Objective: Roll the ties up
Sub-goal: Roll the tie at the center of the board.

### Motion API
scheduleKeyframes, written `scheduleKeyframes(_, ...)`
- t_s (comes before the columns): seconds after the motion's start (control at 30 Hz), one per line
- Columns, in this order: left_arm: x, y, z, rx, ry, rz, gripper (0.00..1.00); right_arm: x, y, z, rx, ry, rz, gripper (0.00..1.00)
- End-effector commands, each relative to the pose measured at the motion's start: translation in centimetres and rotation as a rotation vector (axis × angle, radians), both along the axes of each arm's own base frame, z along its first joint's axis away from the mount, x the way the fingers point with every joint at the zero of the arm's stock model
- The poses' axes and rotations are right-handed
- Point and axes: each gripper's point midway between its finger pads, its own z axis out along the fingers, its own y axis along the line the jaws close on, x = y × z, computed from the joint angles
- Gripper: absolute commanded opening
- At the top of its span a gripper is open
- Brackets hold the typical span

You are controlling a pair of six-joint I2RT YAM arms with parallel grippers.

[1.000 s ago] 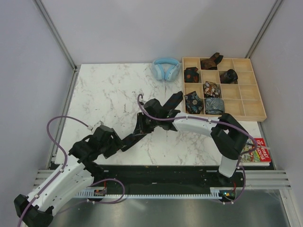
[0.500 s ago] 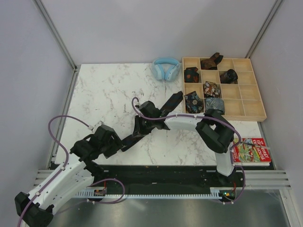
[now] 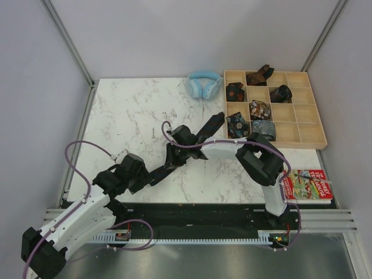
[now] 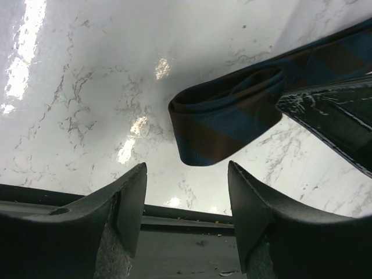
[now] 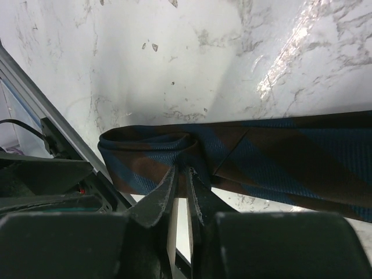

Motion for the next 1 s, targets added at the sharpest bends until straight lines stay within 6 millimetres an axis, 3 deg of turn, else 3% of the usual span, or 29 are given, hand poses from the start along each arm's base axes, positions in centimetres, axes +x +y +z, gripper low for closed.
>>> scheduleKeyframes(0.0, 1.3, -0.5, -0.8, -0.011, -0.026, 0.034, 0.63, 0.5, -0.3, -1.0, 0.003, -0.014, 0.015, 0.16)
scheduleKeyframes(0.27, 2.2, -0.5, -1.4, 0.005, -0.042, 0.044, 0.60, 0.2, -0.7, -2.5, 0.008, 0.018, 0.021, 0.15)
scheduleKeyframes(0.5, 2.4, -0.2, 0.2, -0.015, -0.075, 0.083, 0.61, -0.3, -1.1, -3.5, -0.001, 0.038, 0.019, 0.15)
scheduleKeyframes(0.97, 2.6, -0.7, -3.5, 0.022, 0.014, 0.099, 0.61, -0.6, -1.5, -4.4, 0.008, 0.048, 0.015, 0.14)
